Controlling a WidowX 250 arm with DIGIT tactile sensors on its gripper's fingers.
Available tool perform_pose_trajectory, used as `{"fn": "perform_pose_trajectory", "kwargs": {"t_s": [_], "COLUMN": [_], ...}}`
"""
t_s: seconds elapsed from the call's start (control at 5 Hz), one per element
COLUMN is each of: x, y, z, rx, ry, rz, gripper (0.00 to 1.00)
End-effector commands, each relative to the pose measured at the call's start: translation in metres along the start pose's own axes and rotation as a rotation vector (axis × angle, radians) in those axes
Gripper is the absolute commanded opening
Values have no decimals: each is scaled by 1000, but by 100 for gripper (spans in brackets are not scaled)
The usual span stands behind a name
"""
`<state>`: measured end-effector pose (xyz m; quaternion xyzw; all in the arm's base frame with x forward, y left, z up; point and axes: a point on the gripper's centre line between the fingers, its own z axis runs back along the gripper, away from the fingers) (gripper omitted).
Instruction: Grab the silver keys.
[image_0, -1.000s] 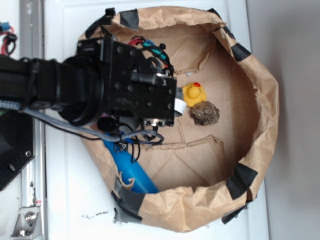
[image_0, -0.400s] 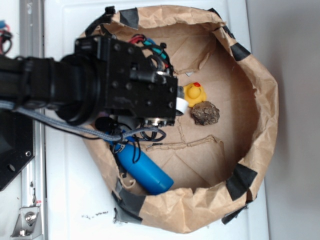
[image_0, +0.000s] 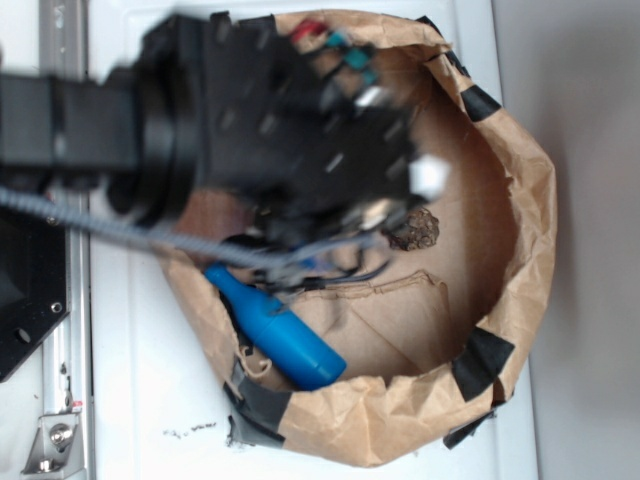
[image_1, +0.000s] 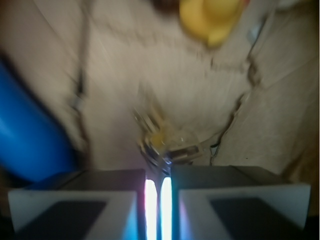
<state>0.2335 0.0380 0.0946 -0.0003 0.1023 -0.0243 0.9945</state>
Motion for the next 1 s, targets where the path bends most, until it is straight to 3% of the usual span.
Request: {"fn": "perform_pose_trajectory", "kwargs": {"t_s": [0.0, 0.6, 0.8], "x": [-1, -3, -1], "y": [17, 4, 6], "z": [60, 38, 38], "rx": [-227, -114, -143], "ry": [-243, -148, -162], "rz": [37, -55, -28], "gripper": [0, 0, 0]}}
